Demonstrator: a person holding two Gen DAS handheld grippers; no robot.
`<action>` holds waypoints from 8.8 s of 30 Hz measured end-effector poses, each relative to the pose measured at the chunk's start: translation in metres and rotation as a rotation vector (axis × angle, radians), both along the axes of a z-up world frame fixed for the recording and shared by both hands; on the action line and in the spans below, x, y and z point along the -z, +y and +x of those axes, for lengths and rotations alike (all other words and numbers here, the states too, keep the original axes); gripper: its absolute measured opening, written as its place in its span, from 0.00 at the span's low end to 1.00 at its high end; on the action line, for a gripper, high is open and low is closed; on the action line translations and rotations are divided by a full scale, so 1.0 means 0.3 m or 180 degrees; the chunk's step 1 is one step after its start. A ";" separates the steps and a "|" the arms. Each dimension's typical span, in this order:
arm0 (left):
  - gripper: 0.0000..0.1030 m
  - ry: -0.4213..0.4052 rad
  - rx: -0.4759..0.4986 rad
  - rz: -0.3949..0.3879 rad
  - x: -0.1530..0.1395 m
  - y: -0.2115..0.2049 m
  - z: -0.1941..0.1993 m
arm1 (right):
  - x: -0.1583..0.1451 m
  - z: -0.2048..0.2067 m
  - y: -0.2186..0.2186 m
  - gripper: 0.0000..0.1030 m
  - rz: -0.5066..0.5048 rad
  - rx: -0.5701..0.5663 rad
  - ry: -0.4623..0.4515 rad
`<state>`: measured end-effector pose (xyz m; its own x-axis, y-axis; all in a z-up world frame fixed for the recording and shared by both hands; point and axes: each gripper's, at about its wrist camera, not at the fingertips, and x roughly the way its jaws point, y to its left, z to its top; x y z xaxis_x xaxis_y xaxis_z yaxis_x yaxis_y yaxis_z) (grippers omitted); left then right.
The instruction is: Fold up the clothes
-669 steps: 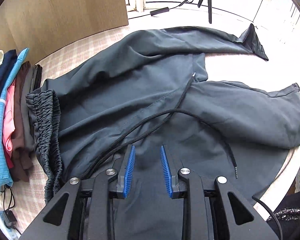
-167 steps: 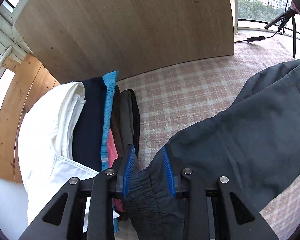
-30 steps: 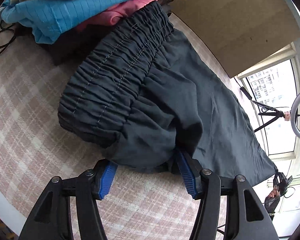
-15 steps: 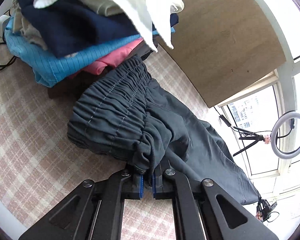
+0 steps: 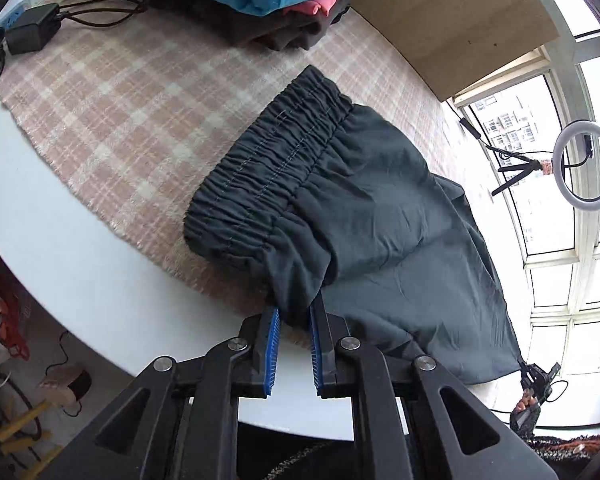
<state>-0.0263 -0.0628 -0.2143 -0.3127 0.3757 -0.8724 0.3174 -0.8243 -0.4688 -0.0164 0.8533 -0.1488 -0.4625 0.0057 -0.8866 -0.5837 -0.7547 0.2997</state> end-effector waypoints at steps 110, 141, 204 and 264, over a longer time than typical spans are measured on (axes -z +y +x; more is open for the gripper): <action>0.19 0.0590 0.1221 -0.0047 0.005 -0.370 -0.560 | 0.149 -0.708 -2.885 0.14 0.0226 -0.6035 -0.0050; 0.43 0.0690 0.4617 -0.1070 0.049 0.687 -0.727 | 0.187 -0.674 -1.790 0.53 0.1305 -0.5374 -0.0340; 0.32 0.0890 0.4582 -0.0804 -0.220 1.261 -0.372 | -0.002 0.077 -0.006 0.51 0.0139 -0.0496 0.0316; 0.44 0.0684 0.3846 -0.0990 -0.099 1.542 -0.565 | 0.170 -0.474 -0.027 0.12 0.0745 -0.2017 0.0184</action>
<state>-0.1958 0.3996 -0.1846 -0.0605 0.3086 -0.9493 -0.7706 -0.6189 -0.1521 -0.1586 0.8452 -0.1999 -0.4865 -0.0934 -0.8687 0.0048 -0.9945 0.1042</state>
